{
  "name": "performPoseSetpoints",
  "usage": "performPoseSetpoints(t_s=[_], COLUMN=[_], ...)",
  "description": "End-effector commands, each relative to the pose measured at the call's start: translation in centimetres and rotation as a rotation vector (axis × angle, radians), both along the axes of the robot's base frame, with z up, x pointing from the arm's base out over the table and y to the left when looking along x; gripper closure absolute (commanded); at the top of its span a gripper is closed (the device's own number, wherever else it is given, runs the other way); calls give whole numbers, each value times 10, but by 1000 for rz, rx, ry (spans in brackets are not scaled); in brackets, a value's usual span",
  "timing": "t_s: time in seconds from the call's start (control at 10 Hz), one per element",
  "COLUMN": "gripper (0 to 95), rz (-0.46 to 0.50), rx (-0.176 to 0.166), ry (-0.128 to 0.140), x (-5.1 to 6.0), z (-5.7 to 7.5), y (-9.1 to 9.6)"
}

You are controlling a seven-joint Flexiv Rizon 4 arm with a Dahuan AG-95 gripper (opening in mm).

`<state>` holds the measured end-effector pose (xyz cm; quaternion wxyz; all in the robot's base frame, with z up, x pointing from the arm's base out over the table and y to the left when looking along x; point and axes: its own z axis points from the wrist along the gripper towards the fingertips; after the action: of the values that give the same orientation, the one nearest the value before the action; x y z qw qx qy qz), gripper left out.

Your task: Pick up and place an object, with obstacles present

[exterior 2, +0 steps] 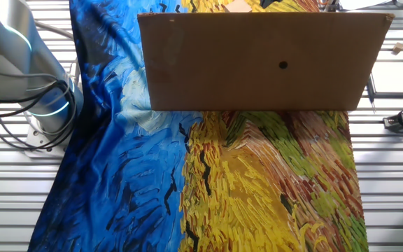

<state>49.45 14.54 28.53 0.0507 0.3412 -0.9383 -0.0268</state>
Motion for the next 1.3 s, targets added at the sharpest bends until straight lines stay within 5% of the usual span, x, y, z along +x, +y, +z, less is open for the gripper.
performPoseSetpoints(t_s=[0.1,0.4,0.9,1.3], gripper=[950,950,950,950], rz=[-74,-114,49,71], rx=[-19,-25,-7,-5], ry=[-12,-12,-10,-23], x=[-1,-1,6,8], z=[0,0,9,8], y=[0,0,-124,-174])
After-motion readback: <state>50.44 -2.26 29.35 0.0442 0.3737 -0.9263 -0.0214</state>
